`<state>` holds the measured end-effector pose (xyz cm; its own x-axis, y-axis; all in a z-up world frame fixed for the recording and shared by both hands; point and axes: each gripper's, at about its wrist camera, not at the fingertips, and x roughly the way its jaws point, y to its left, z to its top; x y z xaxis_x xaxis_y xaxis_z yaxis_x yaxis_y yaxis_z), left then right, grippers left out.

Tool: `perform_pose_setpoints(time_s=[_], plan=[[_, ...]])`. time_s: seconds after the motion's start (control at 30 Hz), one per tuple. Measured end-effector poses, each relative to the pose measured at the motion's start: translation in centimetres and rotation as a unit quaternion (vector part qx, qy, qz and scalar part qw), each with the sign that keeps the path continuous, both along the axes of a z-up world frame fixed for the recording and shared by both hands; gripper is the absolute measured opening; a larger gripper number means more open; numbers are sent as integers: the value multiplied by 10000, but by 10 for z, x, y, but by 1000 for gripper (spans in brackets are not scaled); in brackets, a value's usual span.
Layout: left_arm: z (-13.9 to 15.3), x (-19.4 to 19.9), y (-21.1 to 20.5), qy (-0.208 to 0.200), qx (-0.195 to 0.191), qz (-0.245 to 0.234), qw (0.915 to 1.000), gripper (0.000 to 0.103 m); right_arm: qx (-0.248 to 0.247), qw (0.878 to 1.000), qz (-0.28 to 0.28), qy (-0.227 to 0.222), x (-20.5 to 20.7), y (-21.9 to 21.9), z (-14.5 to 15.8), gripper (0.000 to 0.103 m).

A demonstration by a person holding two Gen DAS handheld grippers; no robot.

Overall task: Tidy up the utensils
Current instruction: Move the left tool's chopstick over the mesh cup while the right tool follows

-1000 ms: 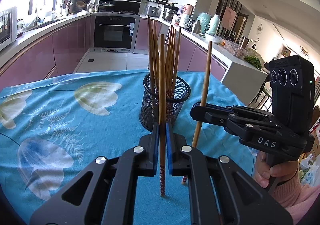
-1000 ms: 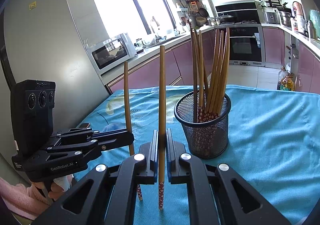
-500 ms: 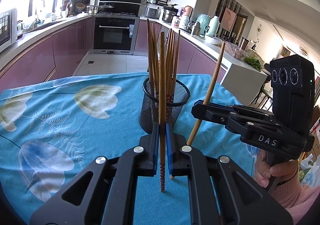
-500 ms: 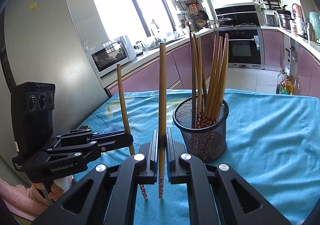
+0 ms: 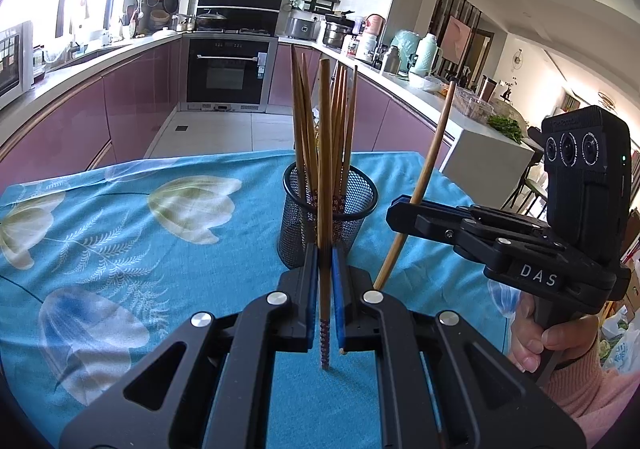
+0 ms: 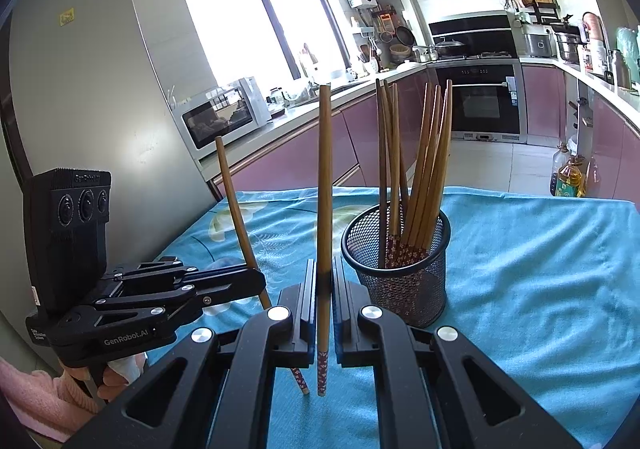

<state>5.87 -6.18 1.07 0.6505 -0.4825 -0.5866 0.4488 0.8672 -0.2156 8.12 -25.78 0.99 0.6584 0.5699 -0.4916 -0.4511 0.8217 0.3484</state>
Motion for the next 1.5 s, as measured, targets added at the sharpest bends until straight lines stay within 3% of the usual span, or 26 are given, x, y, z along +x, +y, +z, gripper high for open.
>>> perform_pose_setpoints(time_s=[1.5], plan=[[24, 12, 0, -247, -46, -8, 9997, 8, 14, 9995, -91, -293, 2, -7, 20, 6]])
